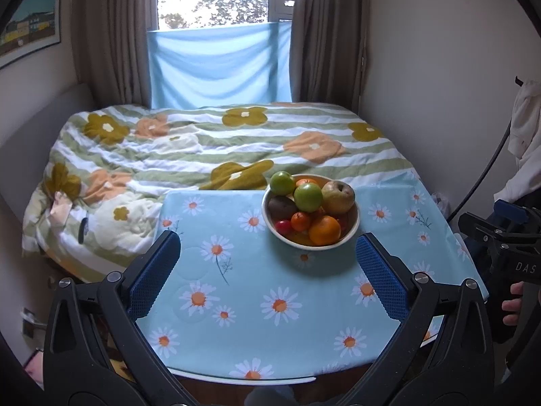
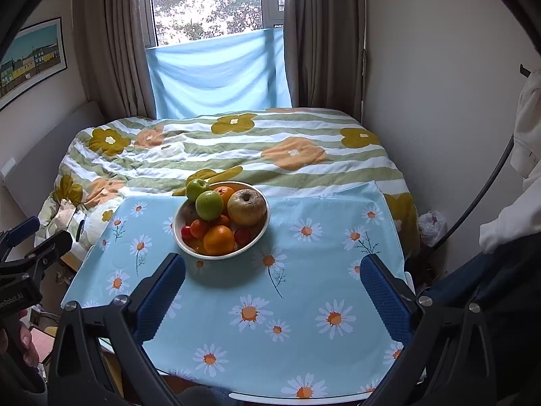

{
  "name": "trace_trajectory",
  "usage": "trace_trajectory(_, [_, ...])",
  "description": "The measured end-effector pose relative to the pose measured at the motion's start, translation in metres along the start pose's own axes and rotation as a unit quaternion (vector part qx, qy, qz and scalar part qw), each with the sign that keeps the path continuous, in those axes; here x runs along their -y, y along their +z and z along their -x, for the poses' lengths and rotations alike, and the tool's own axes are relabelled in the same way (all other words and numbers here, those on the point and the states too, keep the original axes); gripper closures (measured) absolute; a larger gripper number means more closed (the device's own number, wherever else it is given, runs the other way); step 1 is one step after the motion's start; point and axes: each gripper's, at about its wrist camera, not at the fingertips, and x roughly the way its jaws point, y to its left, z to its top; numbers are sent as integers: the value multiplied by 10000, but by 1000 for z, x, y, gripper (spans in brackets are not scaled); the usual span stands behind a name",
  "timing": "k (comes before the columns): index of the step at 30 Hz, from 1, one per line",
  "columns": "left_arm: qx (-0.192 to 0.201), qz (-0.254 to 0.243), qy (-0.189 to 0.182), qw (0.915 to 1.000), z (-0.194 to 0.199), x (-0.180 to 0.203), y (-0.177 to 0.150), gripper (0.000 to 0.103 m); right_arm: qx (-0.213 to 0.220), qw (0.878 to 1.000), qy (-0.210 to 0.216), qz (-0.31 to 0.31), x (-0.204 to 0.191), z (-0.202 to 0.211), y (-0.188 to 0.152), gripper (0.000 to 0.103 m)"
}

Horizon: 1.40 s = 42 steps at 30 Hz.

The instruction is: Organize fruits

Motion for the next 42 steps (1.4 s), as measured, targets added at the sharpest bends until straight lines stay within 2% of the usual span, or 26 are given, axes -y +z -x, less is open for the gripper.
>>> trace_trajectory(42, [92,-41,36,9999,-3,4,9,0,145,9998,-104,-75,8,2,14,0])
